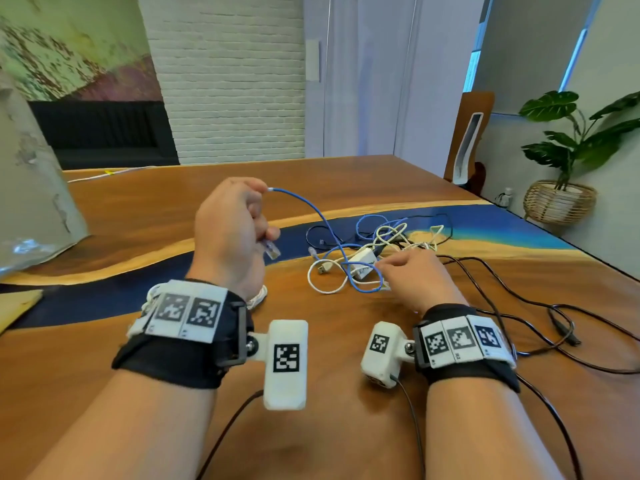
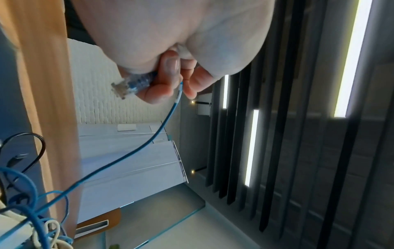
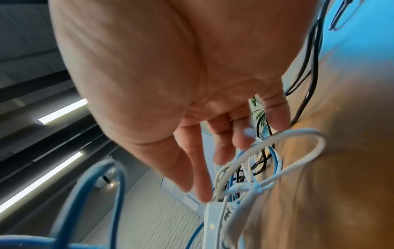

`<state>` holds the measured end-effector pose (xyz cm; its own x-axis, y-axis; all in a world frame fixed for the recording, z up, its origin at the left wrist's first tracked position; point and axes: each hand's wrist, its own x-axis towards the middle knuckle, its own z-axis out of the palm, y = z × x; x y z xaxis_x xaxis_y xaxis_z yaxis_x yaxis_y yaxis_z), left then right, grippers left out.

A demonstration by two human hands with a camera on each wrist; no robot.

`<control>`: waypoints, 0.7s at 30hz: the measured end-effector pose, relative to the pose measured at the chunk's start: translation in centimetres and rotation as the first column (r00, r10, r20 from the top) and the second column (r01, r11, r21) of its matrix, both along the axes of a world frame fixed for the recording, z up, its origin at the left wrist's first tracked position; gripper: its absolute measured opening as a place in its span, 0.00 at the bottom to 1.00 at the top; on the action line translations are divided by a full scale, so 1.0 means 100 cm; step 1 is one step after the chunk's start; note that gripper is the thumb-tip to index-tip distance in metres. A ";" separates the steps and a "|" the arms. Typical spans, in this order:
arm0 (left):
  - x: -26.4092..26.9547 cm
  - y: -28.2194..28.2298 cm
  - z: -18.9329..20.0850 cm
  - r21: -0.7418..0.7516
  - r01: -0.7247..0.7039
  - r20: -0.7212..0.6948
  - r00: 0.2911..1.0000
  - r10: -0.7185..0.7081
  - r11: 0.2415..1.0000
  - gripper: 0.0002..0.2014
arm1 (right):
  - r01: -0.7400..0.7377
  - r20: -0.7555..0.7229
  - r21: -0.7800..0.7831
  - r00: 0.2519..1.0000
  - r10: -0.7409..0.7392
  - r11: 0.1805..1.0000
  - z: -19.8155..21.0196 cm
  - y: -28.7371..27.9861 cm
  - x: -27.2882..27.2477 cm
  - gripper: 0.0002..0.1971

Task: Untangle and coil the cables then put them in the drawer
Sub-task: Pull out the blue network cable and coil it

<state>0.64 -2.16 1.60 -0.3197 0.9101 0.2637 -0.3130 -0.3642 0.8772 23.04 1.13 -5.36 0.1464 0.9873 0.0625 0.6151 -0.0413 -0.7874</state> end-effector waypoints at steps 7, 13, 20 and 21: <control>-0.006 -0.004 -0.030 -0.109 0.014 -0.067 0.998 -0.021 0.994 0.10 | -0.146 0.001 -0.096 0.989 0.147 0.985 -0.001 -0.003 -0.009 0.09; 0.005 -0.001 -0.053 -0.367 0.155 -0.404 0.861 -0.307 0.917 0.06 | -0.235 -0.007 -0.204 0.971 0.238 0.950 -0.004 -0.001 -0.015 0.08; 0.027 0.007 -0.048 -0.537 0.209 -0.624 0.554 -0.551 0.818 0.20 | -0.220 -0.328 0.110 0.913 0.244 0.969 -0.004 0.002 -0.010 0.10; 0.029 0.010 -0.047 -0.535 0.214 -0.622 0.555 -0.552 0.817 0.14 | -0.204 -0.360 0.123 0.903 0.235 0.971 -0.004 0.003 -0.009 0.11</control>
